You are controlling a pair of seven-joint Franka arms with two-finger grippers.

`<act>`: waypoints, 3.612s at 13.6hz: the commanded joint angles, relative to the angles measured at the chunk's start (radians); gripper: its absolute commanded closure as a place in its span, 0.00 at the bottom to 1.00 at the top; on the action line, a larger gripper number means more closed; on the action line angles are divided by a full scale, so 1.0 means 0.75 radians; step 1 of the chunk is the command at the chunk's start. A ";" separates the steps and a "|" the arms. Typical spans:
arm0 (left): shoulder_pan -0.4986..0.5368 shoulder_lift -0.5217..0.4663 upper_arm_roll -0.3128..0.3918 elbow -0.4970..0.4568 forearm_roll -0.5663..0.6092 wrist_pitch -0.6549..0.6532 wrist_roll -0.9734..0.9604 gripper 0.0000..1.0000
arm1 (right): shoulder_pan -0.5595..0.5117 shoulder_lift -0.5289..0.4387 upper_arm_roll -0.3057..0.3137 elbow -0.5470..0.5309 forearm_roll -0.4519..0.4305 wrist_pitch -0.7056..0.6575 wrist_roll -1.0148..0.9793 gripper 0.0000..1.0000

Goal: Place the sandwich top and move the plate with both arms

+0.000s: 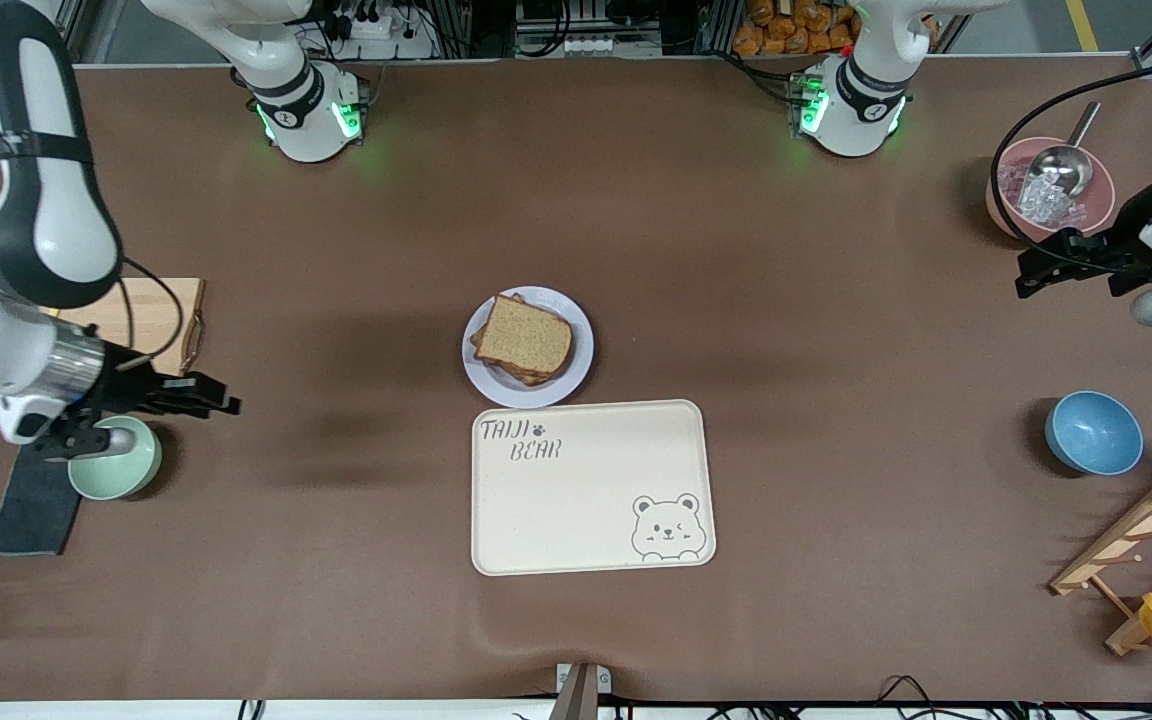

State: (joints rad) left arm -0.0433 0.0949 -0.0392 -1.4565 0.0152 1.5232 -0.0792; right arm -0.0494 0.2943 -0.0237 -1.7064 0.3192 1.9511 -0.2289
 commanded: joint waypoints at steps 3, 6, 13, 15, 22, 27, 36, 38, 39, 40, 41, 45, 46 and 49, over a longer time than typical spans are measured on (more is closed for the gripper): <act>-0.020 0.037 -0.003 0.015 -0.018 -0.010 0.024 0.00 | -0.089 -0.004 0.023 0.223 -0.135 -0.272 -0.004 0.40; -0.036 0.060 -0.007 0.015 -0.022 -0.010 0.024 0.00 | -0.083 -0.048 0.023 0.311 -0.213 -0.425 0.031 0.36; -0.024 0.109 -0.011 0.013 -0.147 -0.004 0.077 0.00 | -0.073 -0.275 0.032 0.261 -0.333 -0.550 0.123 0.22; -0.010 0.109 -0.015 0.005 -0.161 0.000 0.081 0.00 | -0.071 -0.337 0.034 0.210 -0.340 -0.528 0.125 0.20; -0.010 0.107 -0.013 -0.271 -0.484 0.310 0.150 0.00 | 0.033 -0.374 0.038 0.087 -0.405 -0.409 0.225 0.20; -0.047 0.119 -0.091 -0.502 -0.724 0.560 0.265 0.00 | 0.043 -0.349 0.036 0.177 -0.456 -0.411 0.250 0.00; -0.067 0.307 -0.279 -0.669 -1.149 0.918 0.476 0.00 | 0.029 -0.364 0.026 0.252 -0.458 -0.458 0.250 0.00; -0.092 0.313 -0.295 -0.737 -1.284 0.969 0.478 0.00 | 0.039 -0.362 0.030 0.252 -0.501 -0.458 0.252 0.00; -0.110 0.319 -0.295 -0.768 -1.375 0.972 0.496 0.00 | 0.037 -0.360 0.032 0.252 -0.501 -0.458 0.252 0.00; -0.144 0.336 -0.295 -0.800 -1.492 0.992 0.549 0.00 | 0.033 -0.358 0.032 0.252 -0.501 -0.456 0.250 0.00; -0.165 0.362 -0.297 -0.825 -1.606 1.031 0.661 0.00 | 0.033 -0.356 0.030 0.252 -0.501 -0.456 0.248 0.00; -0.216 0.538 -0.300 -0.844 -2.069 1.061 1.148 0.00 | 0.037 -0.354 0.032 0.250 -0.497 -0.456 0.252 0.00; -0.235 0.554 -0.300 -0.842 -2.153 1.062 1.212 0.00 | 0.037 -0.354 0.032 0.250 -0.497 -0.456 0.252 0.00; -0.304 0.632 -0.300 -0.803 -2.315 1.100 1.326 0.10 | 0.037 -0.351 0.032 0.248 -0.497 -0.454 0.252 0.00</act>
State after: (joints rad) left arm -0.2410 0.5378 -0.2606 -2.0922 -1.6464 2.3128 0.8584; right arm -0.0184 0.0324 -0.0089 -1.5184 -0.0339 1.6170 -0.0565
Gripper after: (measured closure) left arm 0.031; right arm 0.000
